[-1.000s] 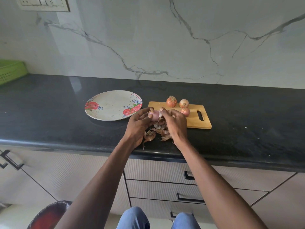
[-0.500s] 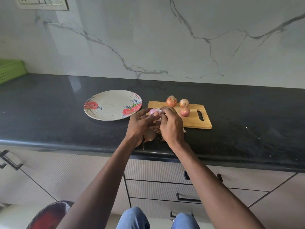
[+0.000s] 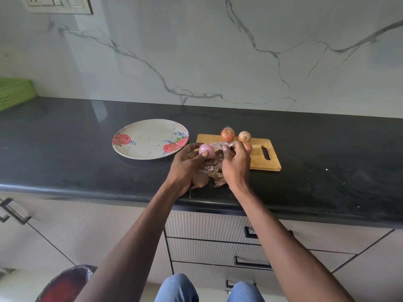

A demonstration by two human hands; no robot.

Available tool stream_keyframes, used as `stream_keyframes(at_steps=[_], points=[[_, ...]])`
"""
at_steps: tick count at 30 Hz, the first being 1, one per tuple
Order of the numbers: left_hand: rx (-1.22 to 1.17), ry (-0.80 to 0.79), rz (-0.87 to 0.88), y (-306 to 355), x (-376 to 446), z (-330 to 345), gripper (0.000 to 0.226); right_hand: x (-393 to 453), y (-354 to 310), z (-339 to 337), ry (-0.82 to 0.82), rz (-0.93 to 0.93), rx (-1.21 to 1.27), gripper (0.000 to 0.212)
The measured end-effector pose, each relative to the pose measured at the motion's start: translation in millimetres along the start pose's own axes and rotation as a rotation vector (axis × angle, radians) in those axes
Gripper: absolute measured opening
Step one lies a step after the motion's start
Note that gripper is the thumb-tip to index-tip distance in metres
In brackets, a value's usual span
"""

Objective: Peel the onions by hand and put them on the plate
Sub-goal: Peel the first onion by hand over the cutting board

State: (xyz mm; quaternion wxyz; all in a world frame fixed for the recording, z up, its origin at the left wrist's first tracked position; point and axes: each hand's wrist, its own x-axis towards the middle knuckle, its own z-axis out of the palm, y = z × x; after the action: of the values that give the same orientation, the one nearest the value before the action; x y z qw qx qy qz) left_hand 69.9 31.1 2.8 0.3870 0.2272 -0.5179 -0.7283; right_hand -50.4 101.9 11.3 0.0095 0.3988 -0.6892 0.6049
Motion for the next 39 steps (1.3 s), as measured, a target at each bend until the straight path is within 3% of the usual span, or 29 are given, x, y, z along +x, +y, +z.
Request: stream_keyframes(at_steps=[3,7,10,17,20,25,28,39], points=[[-0.028,0.009,-0.014,2.7,0.1,1.1,0.034,-0.1,1.2,3.5,-0.03,-0.051,0.001,0.009],[-0.033,0.03,-0.013,1.5,0.9,-0.6,0.035,-0.6,2.6,5.7,-0.091,-0.114,0.031,0.029],[0.015,0.025,0.02,-0.6,1.8,-4.4,0.044,0.5,5.2,7.4,-0.131,-0.12,0.084,0.014],[0.017,0.024,0.036,-0.5,1.5,-3.1,0.043,1.7,9.5,9.6,-0.122,-0.122,-0.016,0.008],[-0.033,0.032,0.011,0.7,1.0,-2.3,0.044,2.4,9.9,8.8,-0.107,-0.111,-0.012,0.011],[-0.153,0.08,-0.021,1.3,3.3,-2.9,0.025,5.1,10.5,5.8,-0.082,-0.07,0.038,0.011],[-0.217,0.094,-0.03,3.1,3.3,-2.7,0.023,4.8,10.0,6.4,-0.08,-0.063,0.043,0.03],[-0.114,0.134,-0.013,2.6,3.5,-5.2,0.017,-3.1,5.6,7.7,-0.156,-0.313,0.067,0.02]])
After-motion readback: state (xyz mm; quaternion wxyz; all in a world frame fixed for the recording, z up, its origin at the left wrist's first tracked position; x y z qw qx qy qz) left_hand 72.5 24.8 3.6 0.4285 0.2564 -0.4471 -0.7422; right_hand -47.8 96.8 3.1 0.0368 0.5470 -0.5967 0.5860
